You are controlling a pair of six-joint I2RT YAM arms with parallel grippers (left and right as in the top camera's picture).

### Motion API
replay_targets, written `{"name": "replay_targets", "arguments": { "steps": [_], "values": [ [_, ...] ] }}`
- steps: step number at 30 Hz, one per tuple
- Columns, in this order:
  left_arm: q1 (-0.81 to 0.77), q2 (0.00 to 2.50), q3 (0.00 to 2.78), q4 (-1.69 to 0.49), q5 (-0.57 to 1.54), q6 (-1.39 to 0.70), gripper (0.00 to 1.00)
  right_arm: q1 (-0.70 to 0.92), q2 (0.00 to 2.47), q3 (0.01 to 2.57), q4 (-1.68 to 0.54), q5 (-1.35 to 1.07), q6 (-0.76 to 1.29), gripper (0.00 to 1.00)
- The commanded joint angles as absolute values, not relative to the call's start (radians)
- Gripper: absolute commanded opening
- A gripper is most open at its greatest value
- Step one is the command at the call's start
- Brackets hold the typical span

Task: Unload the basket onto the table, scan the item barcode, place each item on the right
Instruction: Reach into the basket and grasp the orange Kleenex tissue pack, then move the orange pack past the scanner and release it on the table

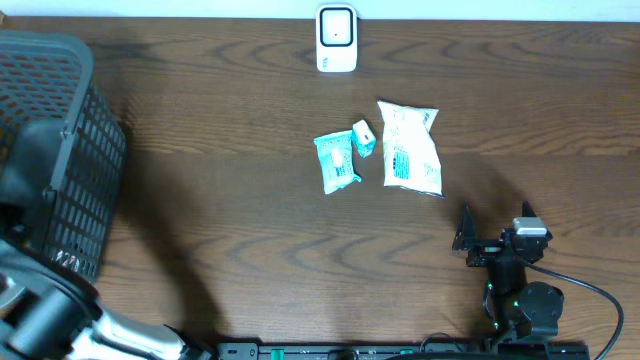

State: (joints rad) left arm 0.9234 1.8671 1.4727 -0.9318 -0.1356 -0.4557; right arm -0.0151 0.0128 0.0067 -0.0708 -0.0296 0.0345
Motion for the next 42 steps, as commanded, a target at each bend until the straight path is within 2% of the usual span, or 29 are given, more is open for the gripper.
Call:
{"name": "replay_targets", "arguments": {
  "steps": [1,7,10,13,16,19,26,32,38,39,41,42],
  "values": [
    [0.923,1.645,1.527,-0.869,0.108,-0.469,0.07,-0.019,0.012,0.006,-0.075,-0.026,0.045,0.99],
    [0.908,1.382,1.527,-0.670,0.468,-0.566,0.07,-0.019,0.012,0.006,-0.075,-0.027,0.045,0.99],
    [0.843,1.283,1.527,-0.566,0.664,-0.603,0.07,-0.019,0.012,0.006,-0.075,-0.026,0.045,0.99],
    [0.700,1.214,1.527,-0.519,0.740,-0.609,0.07,-0.019,0.012,0.006,-0.075,-0.026,0.045,0.99],
    [0.517,1.193,1.526,-0.522,0.740,-0.510,0.07,-0.019,0.012,0.006,-0.075,-0.026,0.045,0.99],
    [0.299,1.213,1.525,-0.570,0.656,-0.374,0.08,-0.019,0.012,0.006,-0.075,-0.026,0.045,0.99],
    [-0.060,1.354,1.509,-0.680,0.315,-0.348,0.07,-0.019,0.012,0.006,-0.075,-0.026,0.045,0.99],
    [-0.241,1.564,1.509,-0.678,0.239,-0.347,0.08,-0.019,0.012,0.006,-0.075,-0.026,0.045,0.99],
    [-0.316,1.789,1.509,-0.669,0.076,-0.348,0.08,-0.019,0.012,0.006,-0.075,-0.026,0.045,0.99],
    [-0.322,1.829,1.509,-0.670,0.065,-0.348,0.11,-0.019,0.012,0.006,-0.075,-0.026,0.045,0.99],
    [-0.324,1.878,1.509,-0.672,0.067,-0.348,0.31,-0.019,0.012,0.006,-0.075,-0.026,0.045,0.99],
    [-0.325,1.913,1.509,-0.678,0.067,-0.348,0.53,-0.019,0.012,0.006,-0.075,-0.026,0.045,0.99]
  ]
}}
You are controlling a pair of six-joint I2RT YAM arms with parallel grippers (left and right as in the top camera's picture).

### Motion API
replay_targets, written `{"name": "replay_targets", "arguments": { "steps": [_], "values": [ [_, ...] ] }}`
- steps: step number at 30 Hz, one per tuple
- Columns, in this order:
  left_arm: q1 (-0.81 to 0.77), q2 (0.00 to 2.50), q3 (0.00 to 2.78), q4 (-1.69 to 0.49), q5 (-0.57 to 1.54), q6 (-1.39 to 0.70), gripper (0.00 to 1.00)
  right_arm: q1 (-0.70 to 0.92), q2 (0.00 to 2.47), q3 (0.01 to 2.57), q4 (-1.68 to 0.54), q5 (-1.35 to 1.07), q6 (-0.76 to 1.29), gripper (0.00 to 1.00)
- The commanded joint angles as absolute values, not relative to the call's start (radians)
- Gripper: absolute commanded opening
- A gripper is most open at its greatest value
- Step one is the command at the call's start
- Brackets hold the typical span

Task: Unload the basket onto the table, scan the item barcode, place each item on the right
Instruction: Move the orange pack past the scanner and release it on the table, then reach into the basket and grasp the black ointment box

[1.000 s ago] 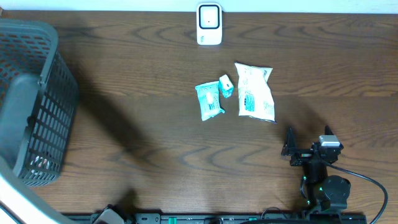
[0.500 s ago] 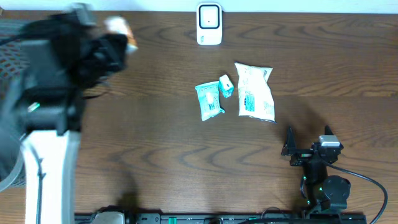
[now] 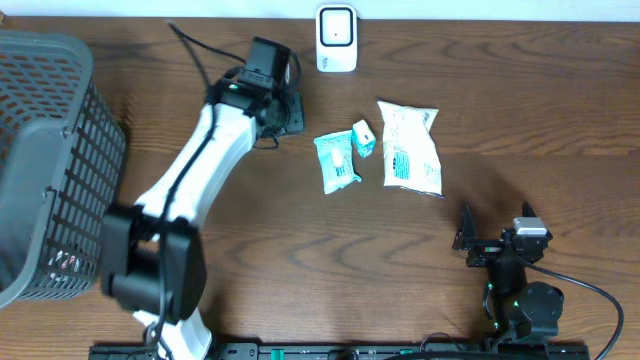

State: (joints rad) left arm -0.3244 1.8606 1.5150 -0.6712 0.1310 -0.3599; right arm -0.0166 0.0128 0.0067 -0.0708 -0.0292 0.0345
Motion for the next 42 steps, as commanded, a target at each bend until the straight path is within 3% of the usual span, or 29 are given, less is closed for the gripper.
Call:
{"name": "replay_targets", "arguments": {
  "steps": [1,8,12,14,19,25,32,42],
  "values": [
    [-0.325,1.925,1.509,-0.682,0.067,-0.348,0.57,-0.019,0.012,0.006,-0.075,-0.027,0.044,0.99],
    [-0.314,1.830,1.550,-0.705,0.067,-0.324,0.60,-0.019,0.012,0.006,-0.075,-0.026,0.045,0.99],
    [-0.254,1.628,1.571,-0.675,0.058,-0.298,0.83,-0.019,0.012,0.006,-0.075,-0.026,0.045,0.99],
    [-0.203,1.531,1.571,-0.653,0.058,-0.272,0.87,-0.019,0.012,0.006,-0.075,-0.026,0.045,0.99],
    [-0.002,1.329,1.571,-0.611,0.055,-0.229,0.88,-0.019,0.012,0.006,-0.075,-0.026,0.045,0.99],
    [0.384,1.192,1.571,-0.604,0.056,-0.229,0.88,-0.019,0.012,0.006,-0.075,-0.026,0.045,0.99],
    [0.745,1.244,1.567,-0.677,0.059,-0.229,0.88,-0.019,0.012,0.006,-0.075,-0.026,0.045,0.99],
    [0.890,1.562,1.566,-0.908,0.059,-0.217,0.88,-0.019,0.012,0.006,-0.075,-0.026,0.045,0.99]
  ]
}}
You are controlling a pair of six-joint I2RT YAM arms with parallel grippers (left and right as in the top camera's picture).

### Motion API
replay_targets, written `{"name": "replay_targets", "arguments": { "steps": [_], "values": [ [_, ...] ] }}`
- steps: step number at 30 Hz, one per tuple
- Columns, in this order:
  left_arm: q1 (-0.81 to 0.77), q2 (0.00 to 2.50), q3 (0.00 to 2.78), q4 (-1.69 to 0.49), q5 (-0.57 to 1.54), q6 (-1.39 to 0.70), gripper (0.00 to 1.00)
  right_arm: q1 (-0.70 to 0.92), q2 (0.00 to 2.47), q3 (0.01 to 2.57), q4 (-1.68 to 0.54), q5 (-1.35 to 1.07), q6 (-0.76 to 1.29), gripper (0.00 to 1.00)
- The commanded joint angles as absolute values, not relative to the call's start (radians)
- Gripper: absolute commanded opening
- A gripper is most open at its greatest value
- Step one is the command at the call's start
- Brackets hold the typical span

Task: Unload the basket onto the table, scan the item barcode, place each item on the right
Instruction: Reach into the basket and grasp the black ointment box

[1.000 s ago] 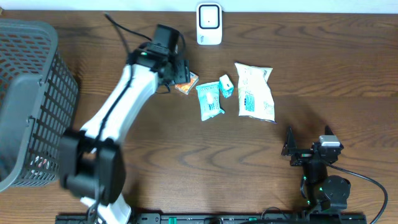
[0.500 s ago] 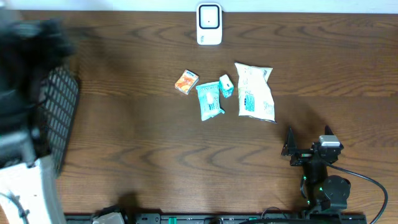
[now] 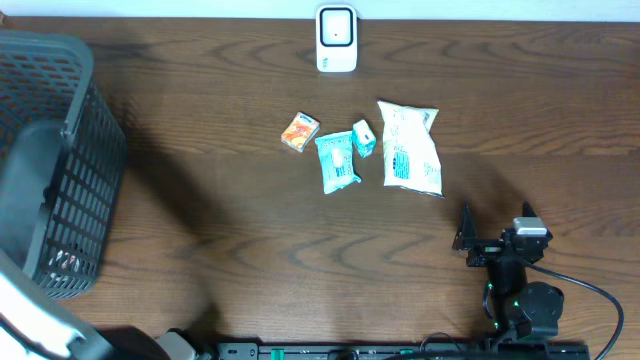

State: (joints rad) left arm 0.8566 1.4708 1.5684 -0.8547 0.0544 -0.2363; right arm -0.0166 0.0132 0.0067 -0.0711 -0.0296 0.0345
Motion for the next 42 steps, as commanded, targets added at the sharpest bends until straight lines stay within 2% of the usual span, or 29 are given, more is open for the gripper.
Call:
{"name": "replay_targets", "arguments": {
  "steps": [1,10,18,26,30,38,42],
  "values": [
    [0.896,1.589,1.566,-0.926,0.059,-0.218,0.88,-0.019,0.012,0.006,-0.075,-0.026,0.045,0.99],
    [0.901,1.808,1.566,-1.048,0.067,-0.300,0.88,-0.019,0.012,0.006,-0.075,-0.026,0.045,0.99],
    [0.889,1.887,1.562,-1.131,0.061,-0.416,0.91,-0.019,0.012,0.006,-0.075,-0.026,0.044,0.99],
    [0.890,1.888,1.540,-1.228,-0.128,-0.399,0.98,-0.019,0.012,0.006,-0.075,-0.027,0.045,0.99],
    [0.890,1.888,1.495,-1.212,-0.128,-0.347,1.00,-0.019,0.012,0.006,-0.075,-0.026,0.045,0.99],
    [0.890,1.889,1.402,-1.108,-0.115,-0.288,0.98,-0.019,0.012,0.006,-0.075,-0.026,0.045,0.99],
    [0.890,1.889,1.324,-1.033,-0.032,-0.225,0.98,-0.019,0.012,0.006,-0.075,-0.026,0.045,0.99]
  ]
}}
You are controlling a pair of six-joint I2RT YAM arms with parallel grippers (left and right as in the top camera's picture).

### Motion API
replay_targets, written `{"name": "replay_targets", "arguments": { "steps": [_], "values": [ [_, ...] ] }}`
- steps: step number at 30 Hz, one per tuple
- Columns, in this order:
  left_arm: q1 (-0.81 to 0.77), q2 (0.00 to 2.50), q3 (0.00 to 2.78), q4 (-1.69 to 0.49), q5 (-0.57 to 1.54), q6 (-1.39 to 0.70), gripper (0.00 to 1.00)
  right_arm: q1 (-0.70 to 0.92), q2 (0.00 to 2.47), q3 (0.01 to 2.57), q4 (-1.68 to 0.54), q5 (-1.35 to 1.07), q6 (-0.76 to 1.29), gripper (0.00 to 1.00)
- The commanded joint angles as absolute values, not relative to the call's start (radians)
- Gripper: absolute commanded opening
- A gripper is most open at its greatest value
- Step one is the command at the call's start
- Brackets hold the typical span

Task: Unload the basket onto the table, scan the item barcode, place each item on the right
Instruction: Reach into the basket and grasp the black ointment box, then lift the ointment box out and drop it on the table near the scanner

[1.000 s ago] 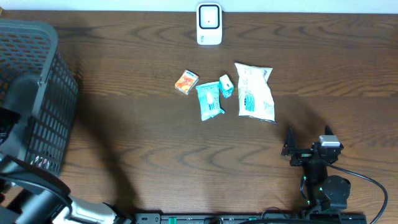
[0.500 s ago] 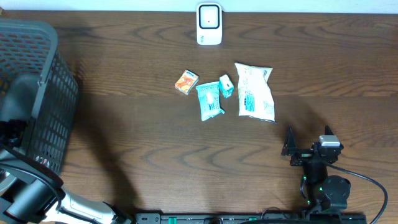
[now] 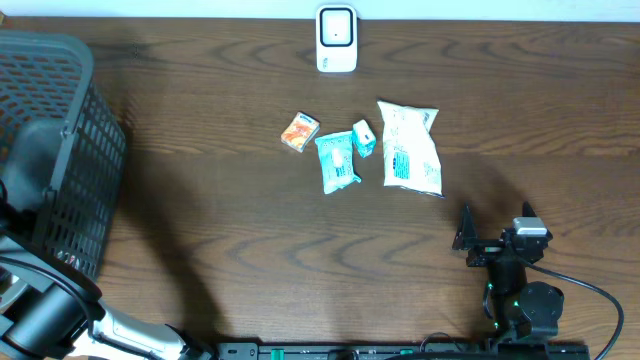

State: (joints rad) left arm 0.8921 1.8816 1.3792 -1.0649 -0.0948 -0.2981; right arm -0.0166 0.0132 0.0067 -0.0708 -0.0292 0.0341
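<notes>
The white barcode scanner stands at the far edge, in the middle. In front of it lie a small orange packet, a teal packet, a small teal-and-white box and a large white bag. My left arm is a blurred bulk at the lower left, its dark end over the basket; its fingers do not show. My right gripper rests at the near right, holding nothing, with no gap showing between its fingers.
The black mesh basket fills the left side of the table. The right arm's base and cable sit at the near right edge. Bare wood lies between the items and the near edge.
The items and the right arm have not moved. The left arm's blurred bulk has shifted a little over the basket and at the lower left corner.
First, three items lay on the table and my left arm was over the basket. Then the left arm reached out to the spot left of the teal packet. After that, an orange packet lay there and the arm was back by the basket, where it remains.
</notes>
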Motion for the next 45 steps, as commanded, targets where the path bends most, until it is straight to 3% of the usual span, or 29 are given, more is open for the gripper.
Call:
{"name": "replay_targets", "arguments": {
  "steps": [1,10,13,21,25,36,45],
  "values": [
    [0.890,1.889,1.311,-1.021,-0.023,-0.215,0.98,-0.019,0.012,0.006,-0.075,-0.026,0.045,0.99],
    [0.897,1.889,1.241,-0.935,-0.018,-0.209,0.99,-0.019,0.012,0.006,-0.075,-0.026,0.045,0.99],
    [0.897,1.889,1.241,-0.908,0.014,-0.173,0.80,-0.019,0.012,0.006,-0.075,-0.026,0.045,0.99],
    [0.897,1.889,1.241,-0.850,0.140,-0.164,0.77,-0.019,0.012,0.006,-0.075,-0.027,0.045,0.99],
    [0.897,1.888,1.262,-0.848,0.167,-0.165,0.58,-0.019,0.012,0.006,-0.075,-0.027,0.045,0.99],
    [0.898,1.813,1.467,-0.897,0.374,-0.173,0.57,-0.019,0.012,0.006,-0.075,-0.026,0.045,0.99],
    [0.898,1.546,1.711,-0.859,0.391,-0.311,0.57,-0.019,0.012,0.006,-0.075,-0.026,0.045,0.99]
  ]
}}
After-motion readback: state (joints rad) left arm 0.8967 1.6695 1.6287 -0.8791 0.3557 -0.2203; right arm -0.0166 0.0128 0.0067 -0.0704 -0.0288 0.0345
